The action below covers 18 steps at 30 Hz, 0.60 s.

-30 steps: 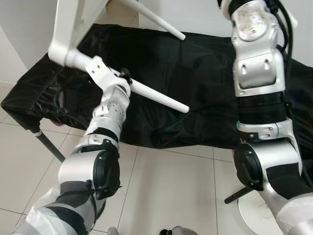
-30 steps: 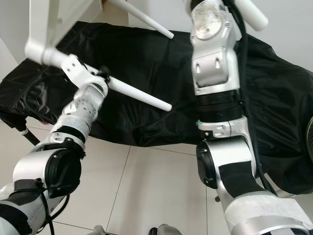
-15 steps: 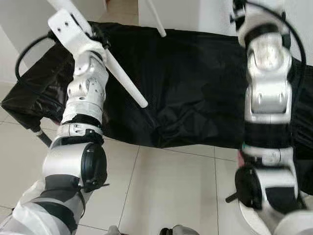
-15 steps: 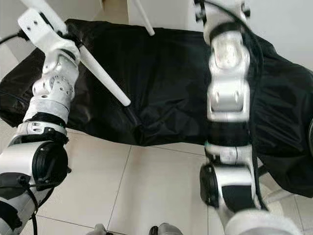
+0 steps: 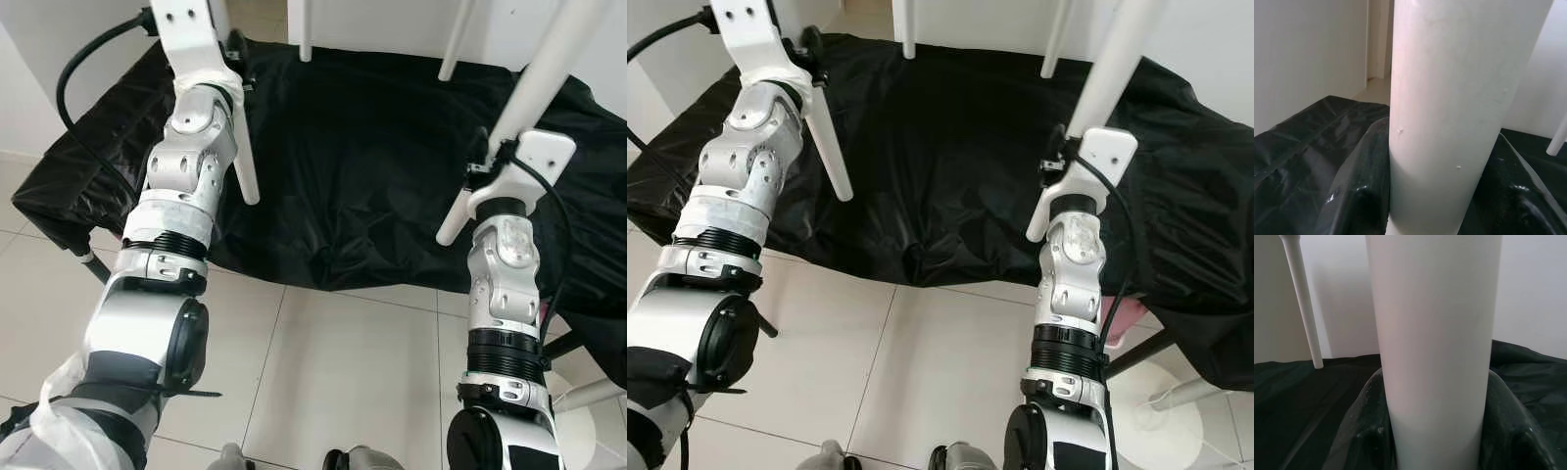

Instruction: Building children table

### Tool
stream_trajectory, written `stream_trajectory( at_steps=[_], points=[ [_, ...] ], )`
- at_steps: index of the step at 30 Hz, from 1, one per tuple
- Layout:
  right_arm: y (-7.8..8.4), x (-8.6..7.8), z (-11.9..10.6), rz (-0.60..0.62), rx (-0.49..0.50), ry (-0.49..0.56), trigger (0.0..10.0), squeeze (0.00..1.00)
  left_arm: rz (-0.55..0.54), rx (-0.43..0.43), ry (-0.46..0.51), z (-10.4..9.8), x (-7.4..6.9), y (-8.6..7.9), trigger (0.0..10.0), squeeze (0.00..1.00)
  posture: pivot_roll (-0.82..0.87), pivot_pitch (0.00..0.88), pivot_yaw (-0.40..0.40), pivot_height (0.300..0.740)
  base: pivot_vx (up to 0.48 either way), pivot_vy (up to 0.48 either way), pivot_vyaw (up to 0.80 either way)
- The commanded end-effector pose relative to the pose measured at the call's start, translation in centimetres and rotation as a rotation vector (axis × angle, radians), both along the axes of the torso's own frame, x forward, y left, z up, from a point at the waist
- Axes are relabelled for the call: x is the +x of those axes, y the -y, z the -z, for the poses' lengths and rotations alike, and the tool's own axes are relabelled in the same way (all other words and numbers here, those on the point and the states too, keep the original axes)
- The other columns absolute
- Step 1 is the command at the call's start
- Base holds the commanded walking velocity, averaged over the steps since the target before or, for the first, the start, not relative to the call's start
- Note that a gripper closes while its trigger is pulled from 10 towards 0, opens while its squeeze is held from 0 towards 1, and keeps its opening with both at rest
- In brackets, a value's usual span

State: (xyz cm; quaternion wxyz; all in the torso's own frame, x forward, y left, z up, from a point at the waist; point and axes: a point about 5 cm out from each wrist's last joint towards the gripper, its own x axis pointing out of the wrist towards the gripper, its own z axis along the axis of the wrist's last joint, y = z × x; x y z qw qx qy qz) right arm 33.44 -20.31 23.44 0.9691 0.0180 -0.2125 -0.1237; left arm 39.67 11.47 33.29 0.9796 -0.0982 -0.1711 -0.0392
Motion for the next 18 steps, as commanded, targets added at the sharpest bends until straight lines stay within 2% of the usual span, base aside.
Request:
stream_trajectory(
  at_steps=[1,2,7,13,14,16,17,18],
  points=[
    [0.3,-0.1,3.7,-0.027,0.127,-0.095,10.0,0.82,0.161,-0.097,0.207,-4.3,-1.9,0.4,10.0,0.0,-0.05,0.079,0.021,0.74,0.0,0.0,0.0],
    [0.3,-0.2,3.8,-0.031,0.135,-0.083,10.0,1.0,0.18,-0.093,0.208,-4.3,-2.1,0.6,10.0,1.0,-0.05,0.079,0.021,0.74,0.0,0.0,0.0],
    [0.3,-0.4,3.7,-0.032,0.136,-0.052,10.0,1.0,0.203,-0.077,0.211,-4.3,-2.4,0.8,10.0,1.0,-0.05,0.079,0.02,0.74,0.0,0.0,0.0],
    [0.4,-1.3,3.7,-0.027,0.094,0.01,10.0,1.0,0.271,0.041,0.215,-3.3,-3.2,0.6,10.0,1.0,-0.05,0.081,0.013,0.74,0.0,0.0,0.0],
    [0.5,-1.7,3.7,-0.02,0.079,0.022,10.0,1.0,0.303,0.073,0.224,-2.9,-3.5,0.5,10.0,0.0,-0.05,0.081,0.013,0.74,0.0,0.0,0.0],
    [0.5,-1.7,3.7,-0.02,0.079,0.022,10.0,1.0,0.303,0.073,0.224,-2.9,-3.5,0.5,10.0,0.0,-0.05,0.081,0.013,0.74,0.0,0.0,0.0],
    [0.9,-2.3,3.9,-0.007,0.071,0.032,10.0,0.0,0.331,0.118,0.232,-2.1,-4.0,0.1,10.0,0.0,-0.04,0.082,0.007,0.74,0.0,0.0,0.0],
    [1.1,-2.7,4.1,0.008,0.061,0.036,10.0,0.0,0.357,0.156,0.236,-1.5,-4.4,-0.2,10.0,0.0,-0.04,0.082,0.007,0.74,0.0,0.0,0.0]
  ],
)
